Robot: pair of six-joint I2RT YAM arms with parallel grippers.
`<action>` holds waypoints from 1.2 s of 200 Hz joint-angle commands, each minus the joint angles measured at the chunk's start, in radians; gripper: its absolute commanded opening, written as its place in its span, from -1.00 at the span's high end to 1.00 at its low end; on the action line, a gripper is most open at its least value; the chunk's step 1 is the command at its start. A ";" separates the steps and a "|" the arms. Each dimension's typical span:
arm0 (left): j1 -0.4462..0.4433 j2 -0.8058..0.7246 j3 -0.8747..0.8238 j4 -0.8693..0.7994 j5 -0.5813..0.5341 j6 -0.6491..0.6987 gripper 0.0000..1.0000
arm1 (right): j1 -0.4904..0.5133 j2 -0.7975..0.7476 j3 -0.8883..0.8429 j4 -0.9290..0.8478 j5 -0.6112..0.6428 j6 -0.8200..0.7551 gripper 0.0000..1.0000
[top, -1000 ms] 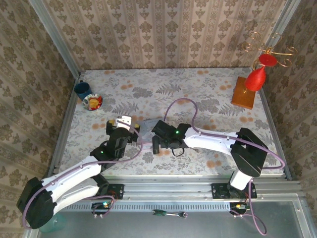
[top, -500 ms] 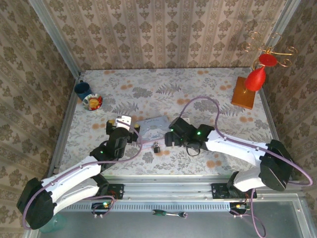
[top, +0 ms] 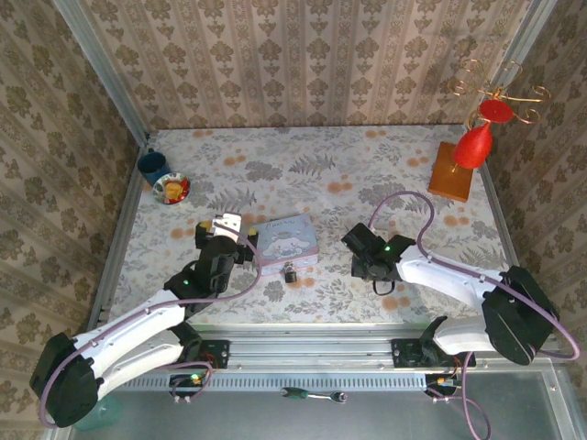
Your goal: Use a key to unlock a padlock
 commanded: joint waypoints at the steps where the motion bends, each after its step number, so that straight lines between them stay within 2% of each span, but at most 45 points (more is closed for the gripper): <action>1: 0.009 -0.019 0.025 -0.010 0.006 -0.021 -1.00 | -0.021 0.027 -0.019 0.023 -0.028 -0.018 0.02; 18: 0.010 -0.022 0.025 -0.013 0.008 -0.022 -1.00 | -0.029 0.048 -0.031 0.066 -0.072 -0.028 0.03; 49: 0.012 -0.031 0.023 -0.017 0.005 -0.023 -1.00 | -0.029 0.085 -0.041 0.080 -0.070 -0.032 0.17; 128: 0.016 -0.033 0.024 -0.019 0.002 -0.023 -1.00 | -0.022 0.132 -0.086 0.153 -0.110 0.001 0.32; 176: 0.021 -0.036 0.019 -0.018 -0.001 -0.026 -1.00 | 0.004 0.143 -0.081 0.178 -0.110 0.020 0.69; 234: 0.023 -0.033 0.021 -0.019 0.009 -0.026 -1.00 | 0.044 0.077 -0.074 0.148 -0.022 0.030 0.95; 240: 0.022 -0.033 0.021 -0.017 0.011 -0.025 -1.00 | 0.045 0.035 -0.078 0.153 -0.018 0.031 0.97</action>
